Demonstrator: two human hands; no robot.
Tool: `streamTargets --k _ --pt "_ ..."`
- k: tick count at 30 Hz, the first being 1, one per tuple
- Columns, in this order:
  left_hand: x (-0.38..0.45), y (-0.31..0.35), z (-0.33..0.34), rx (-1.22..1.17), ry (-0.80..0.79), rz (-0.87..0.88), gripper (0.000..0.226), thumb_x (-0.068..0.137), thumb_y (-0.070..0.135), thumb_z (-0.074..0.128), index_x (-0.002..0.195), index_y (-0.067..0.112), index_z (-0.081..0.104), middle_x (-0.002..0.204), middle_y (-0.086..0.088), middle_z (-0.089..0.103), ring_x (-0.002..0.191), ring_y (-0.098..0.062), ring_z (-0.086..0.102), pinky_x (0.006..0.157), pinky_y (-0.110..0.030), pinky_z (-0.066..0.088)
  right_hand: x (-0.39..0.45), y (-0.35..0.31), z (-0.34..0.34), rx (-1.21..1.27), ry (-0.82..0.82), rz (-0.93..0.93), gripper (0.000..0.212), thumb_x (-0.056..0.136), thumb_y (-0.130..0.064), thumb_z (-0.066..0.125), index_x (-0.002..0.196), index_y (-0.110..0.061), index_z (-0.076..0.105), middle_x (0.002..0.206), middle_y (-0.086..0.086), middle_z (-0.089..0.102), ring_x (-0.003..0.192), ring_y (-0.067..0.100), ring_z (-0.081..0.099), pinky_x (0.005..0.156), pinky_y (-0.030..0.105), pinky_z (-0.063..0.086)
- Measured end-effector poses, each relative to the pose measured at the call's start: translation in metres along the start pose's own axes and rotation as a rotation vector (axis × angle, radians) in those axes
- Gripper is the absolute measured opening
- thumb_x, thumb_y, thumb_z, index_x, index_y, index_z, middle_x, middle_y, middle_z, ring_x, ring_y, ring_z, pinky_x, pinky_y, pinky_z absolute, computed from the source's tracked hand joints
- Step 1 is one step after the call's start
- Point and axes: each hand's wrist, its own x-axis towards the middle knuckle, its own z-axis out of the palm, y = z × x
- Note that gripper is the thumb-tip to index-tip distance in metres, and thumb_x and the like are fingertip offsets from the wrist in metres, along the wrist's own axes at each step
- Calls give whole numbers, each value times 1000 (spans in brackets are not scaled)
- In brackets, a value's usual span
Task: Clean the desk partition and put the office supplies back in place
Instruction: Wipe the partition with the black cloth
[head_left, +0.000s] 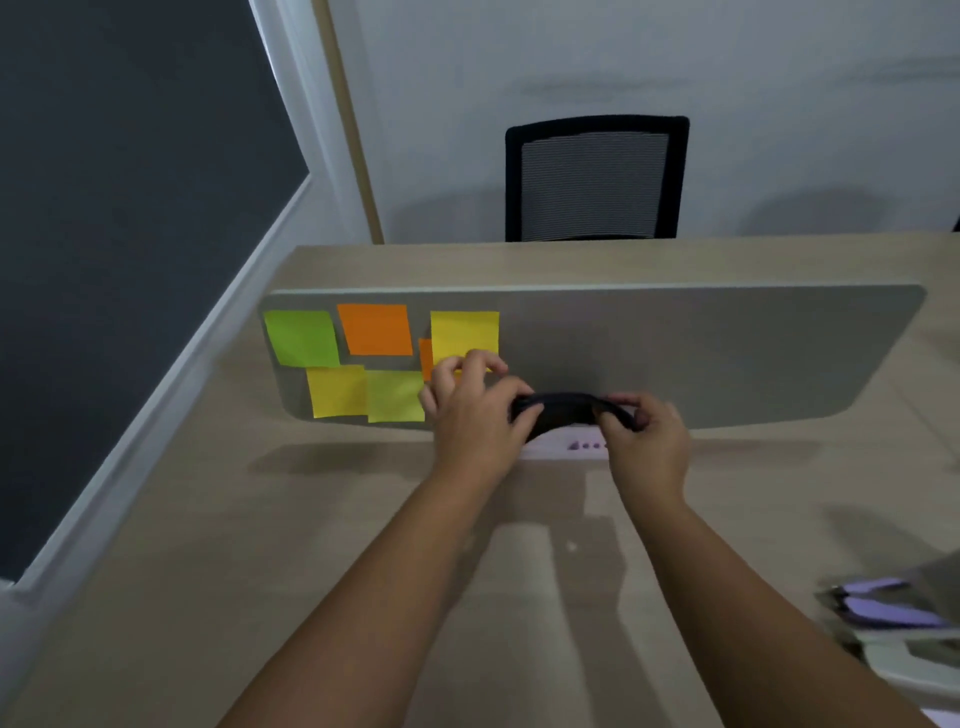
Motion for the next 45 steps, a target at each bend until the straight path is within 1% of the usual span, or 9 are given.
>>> streamTargets --k 5,9,14,23,30,33,37,41,45 --pt "66 22 6 77 128 60 21 71 52 70 75 33 65 124 8 54 121 -24 29 84 -35 17 31 -32 16 418 210 -173 30 80 -16 70 86 -37 50 86 2 57 93 24 64 83 31 53" --pt "82 19 14 45 167 39 22 73 51 71 77 32 61 124 8 54 123 -24 31 89 -40 24 36 -20 53 -61 184 -647 31 85 -16 67 110 -5 54 135 16 50 137 30 32 112 47 30" --pt "90 5 17 16 235 123 24 75 55 67 80 34 56 122 13 56 122 -22 41 89 -39 26 64 -14 84 -421 281 -792 65 96 -51 33 151 -32 5 160 -7 -18 148 21 -16 117 47 -6" --pt "105 0 11 -159 277 38 27 92 42 37 107 33 58 121 16 59 130 -12 46 94 -40 22 97 7 89 -582 458 -1116 78 89 -59 46 152 -27 15 163 -3 -1 150 20 0 117 42 -1" --pt "100 17 26 -17 161 97 29 93 39 39 103 32 65 105 11 69 129 -16 48 90 -30 14 184 81 -36 -313 574 -511 54 95 -57 26 146 -51 8 151 40 8 146 37 -5 107 72 1" --pt "99 31 32 -3 139 103 29 92 37 41 104 31 66 106 12 69 129 -14 49 97 -39 19 169 58 -12 -86 591 -256 55 95 -58 24 146 -51 7 154 34 -3 144 44 -6 101 79 1" --pt "100 49 37 5 141 101 33 95 35 37 101 29 69 104 10 72 123 -13 57 106 -51 19 114 20 60 -380 422 -646 56 93 -62 23 146 -51 8 159 6 -22 146 30 -19 106 68 -9" --pt "101 52 35 51 148 82 41 99 34 30 104 29 70 106 3 73 113 -16 63 108 -49 20 120 19 56 -576 406 -1034 51 91 -58 37 141 -50 32 162 -8 -3 149 20 -7 113 55 -13" --pt "101 55 35 87 173 68 40 100 35 32 105 29 71 103 1 74 100 -20 67 108 -44 24 196 75 -49 -452 595 -766 52 96 -52 28 145 -34 32 161 2 9 149 18 -3 113 57 -6"
